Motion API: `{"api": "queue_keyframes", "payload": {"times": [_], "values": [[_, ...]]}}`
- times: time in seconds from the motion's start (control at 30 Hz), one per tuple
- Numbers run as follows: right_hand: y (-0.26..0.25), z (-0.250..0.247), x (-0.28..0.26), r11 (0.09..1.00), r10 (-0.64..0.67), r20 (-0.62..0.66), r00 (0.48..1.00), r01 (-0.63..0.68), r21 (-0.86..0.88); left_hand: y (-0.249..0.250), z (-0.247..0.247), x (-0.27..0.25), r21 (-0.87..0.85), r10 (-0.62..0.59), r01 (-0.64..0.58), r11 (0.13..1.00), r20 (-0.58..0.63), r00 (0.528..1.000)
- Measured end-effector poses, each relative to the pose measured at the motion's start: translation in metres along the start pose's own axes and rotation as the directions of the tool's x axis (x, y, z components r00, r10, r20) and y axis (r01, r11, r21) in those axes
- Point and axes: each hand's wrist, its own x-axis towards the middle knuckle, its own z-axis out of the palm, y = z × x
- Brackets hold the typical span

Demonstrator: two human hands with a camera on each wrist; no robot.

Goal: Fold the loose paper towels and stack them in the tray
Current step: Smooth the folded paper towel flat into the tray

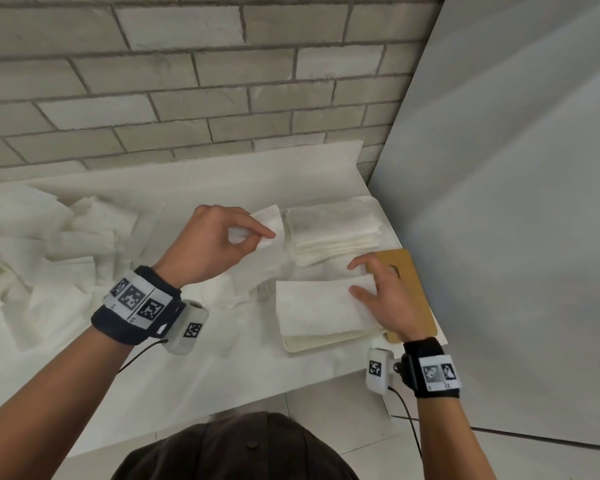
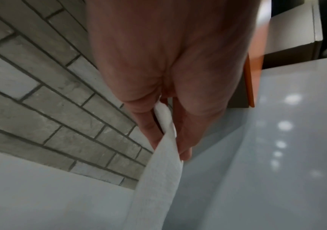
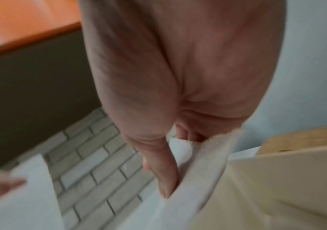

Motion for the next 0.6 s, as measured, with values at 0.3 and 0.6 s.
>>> {"api": "queue_keyframes", "payload": {"times": [0.3,0.6], "values": [[0.037,0.049,0.013,0.882,0.002,0.062,0.998,0.028,-0.470,0.058,0.017,0.003,-0.117,0.036,-0.038,0.992,-0.020,0.999],[-0.056,-0.016,-0.025,0.676,-0.107,-0.085,0.991,0.135,0.724,0.079,0.050,-0.009,-0.438,0.027,-0.015,0.899,0.020,0.999]]}}
